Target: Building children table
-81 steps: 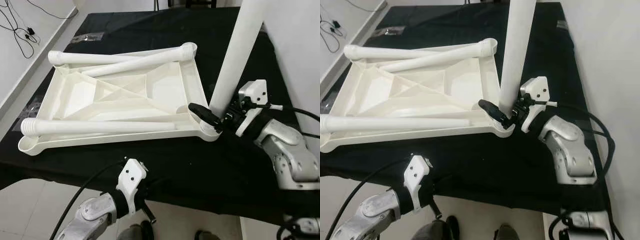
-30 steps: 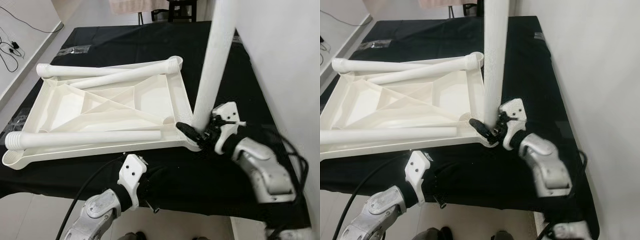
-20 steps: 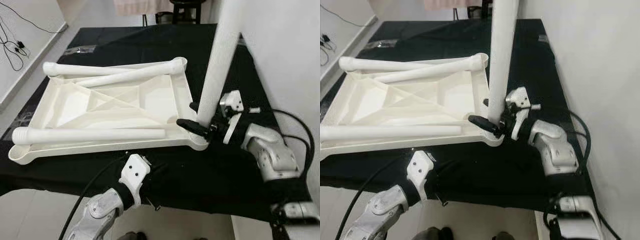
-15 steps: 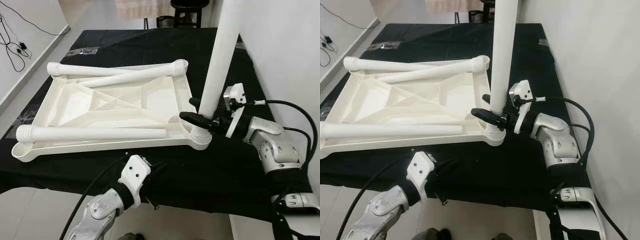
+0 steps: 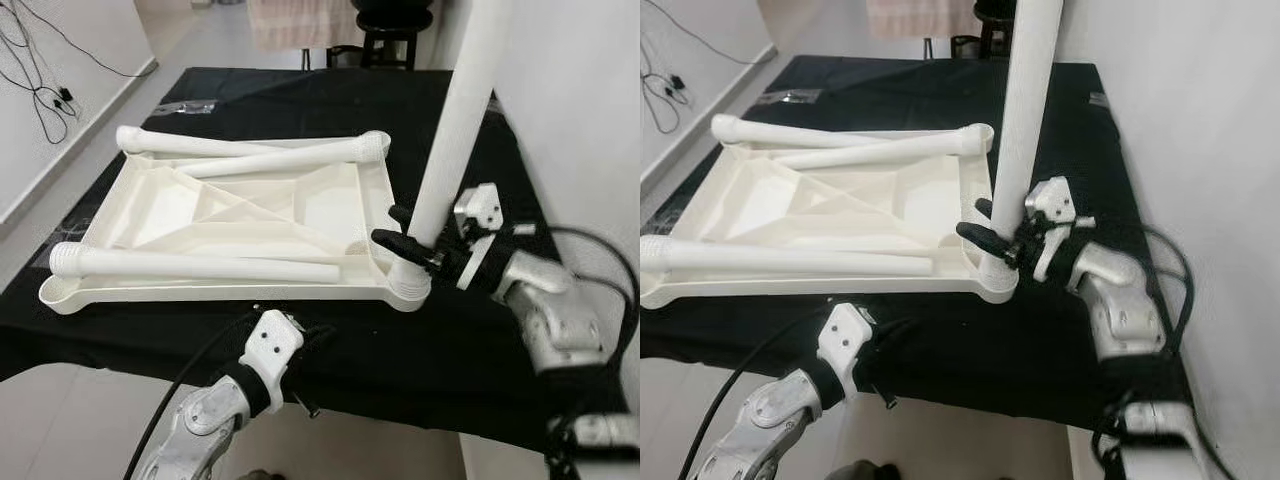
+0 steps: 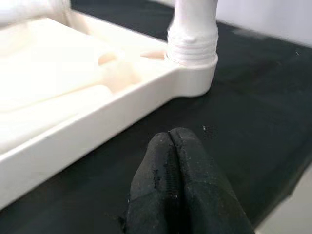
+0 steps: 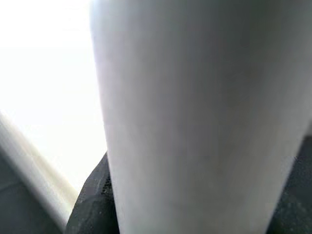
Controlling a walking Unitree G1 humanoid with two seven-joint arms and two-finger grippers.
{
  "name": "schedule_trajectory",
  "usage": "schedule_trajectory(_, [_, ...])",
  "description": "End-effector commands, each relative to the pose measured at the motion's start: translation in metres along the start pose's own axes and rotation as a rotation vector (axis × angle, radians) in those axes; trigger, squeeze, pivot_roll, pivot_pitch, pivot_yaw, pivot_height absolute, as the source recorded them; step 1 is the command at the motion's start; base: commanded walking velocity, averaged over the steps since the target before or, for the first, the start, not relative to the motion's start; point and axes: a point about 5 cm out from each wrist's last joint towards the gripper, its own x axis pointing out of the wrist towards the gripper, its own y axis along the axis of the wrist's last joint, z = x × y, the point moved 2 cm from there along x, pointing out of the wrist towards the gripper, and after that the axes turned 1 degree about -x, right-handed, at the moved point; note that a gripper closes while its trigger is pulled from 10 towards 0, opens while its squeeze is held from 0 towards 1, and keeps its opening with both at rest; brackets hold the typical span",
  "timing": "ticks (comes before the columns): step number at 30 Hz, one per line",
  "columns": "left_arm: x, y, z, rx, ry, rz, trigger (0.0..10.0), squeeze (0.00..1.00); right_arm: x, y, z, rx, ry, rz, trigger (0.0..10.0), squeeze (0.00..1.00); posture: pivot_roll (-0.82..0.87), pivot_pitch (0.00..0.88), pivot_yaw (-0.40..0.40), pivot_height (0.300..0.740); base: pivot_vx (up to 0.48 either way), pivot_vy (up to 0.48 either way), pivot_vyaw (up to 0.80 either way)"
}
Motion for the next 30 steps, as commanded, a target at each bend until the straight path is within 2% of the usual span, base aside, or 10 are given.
schedule_trajectory(1, [-0.003,-0.005,0.000,-0.023,-0.004,-0.011,10.0,0.00,-0.014,-0.044,-0.012,0.047,-0.231,-0.199,0.0,0.00,-0.03,0.118,0.027,0.740,0.000,0.000,0.00])
schedule_trajectory(6, [-0.002,-0.006,0.000,-0.022,-0.014,-0.010,10.0,0.00,-0.017,-0.053,-0.052,0.081,-0.252,-0.212,0.0,0.00,-0.05,0.115,0.034,0.740,0.000,0.000,0.00])
schedule_trajectory(11, [0.001,-0.006,0.003,-0.023,-0.026,-0.010,10.0,0.00,-0.002,-0.048,-0.038,0.053,-0.265,-0.225,0.5,0.00,-0.02,0.113,0.017,0.740,0.000,0.000,0.00])
schedule_trajectory(12, [0.002,-0.006,0.003,-0.023,-0.021,-0.008,10.0,0.00,0.001,-0.044,-0.033,0.034,-0.287,-0.217,10.0,0.00,-0.02,0.114,0.013,0.740,0.000,0.000,0.00])
schedule_trajectory(13, [0.002,-0.006,0.003,-0.023,-0.017,-0.007,10.0,0.00,0.004,-0.040,-0.029,0.021,-0.304,-0.212,10.0,0.00,-0.02,0.114,0.013,0.740,0.000,0.000,0.00])
schedule_trajectory(14, [0.003,-0.006,0.004,-0.025,-0.014,-0.006,10.0,0.00,0.009,-0.033,-0.026,0.039,-0.258,-0.180,10.0,0.23,-0.02,0.112,0.012,0.740,0.000,0.000,0.00])
schedule_trajectory(15, [0.004,-0.006,0.004,-0.027,-0.013,-0.005,10.0,0.00,0.012,-0.025,-0.023,0.056,-0.234,-0.147,10.0,1.00,-0.02,0.111,0.013,0.740,0.000,0.000,0.00])
schedule_trajectory(21, [0.007,-0.006,0.004,-0.036,-0.023,-0.005,10.0,0.00,0.021,0.016,-0.009,0.075,-0.068,0.010,10.0,1.00,-0.02,0.105,0.011,0.740,0.000,0.000,0.00])
schedule_trajectory(22, [0.008,-0.006,0.004,-0.039,-0.028,-0.005,10.0,0.00,0.020,0.023,-0.013,0.091,0.049,0.029,10.0,0.00,-0.02,0.102,0.008,0.740,0.000,0.000,0.00])
schedule_trajectory(30, [0.011,-0.007,0.002,-0.042,-0.034,-0.006,10.0,0.00,0.015,0.040,-0.008,0.028,0.436,0.048,10.0,0.00,-0.01,0.091,0.004,0.740,0.000,0.000,0.00])
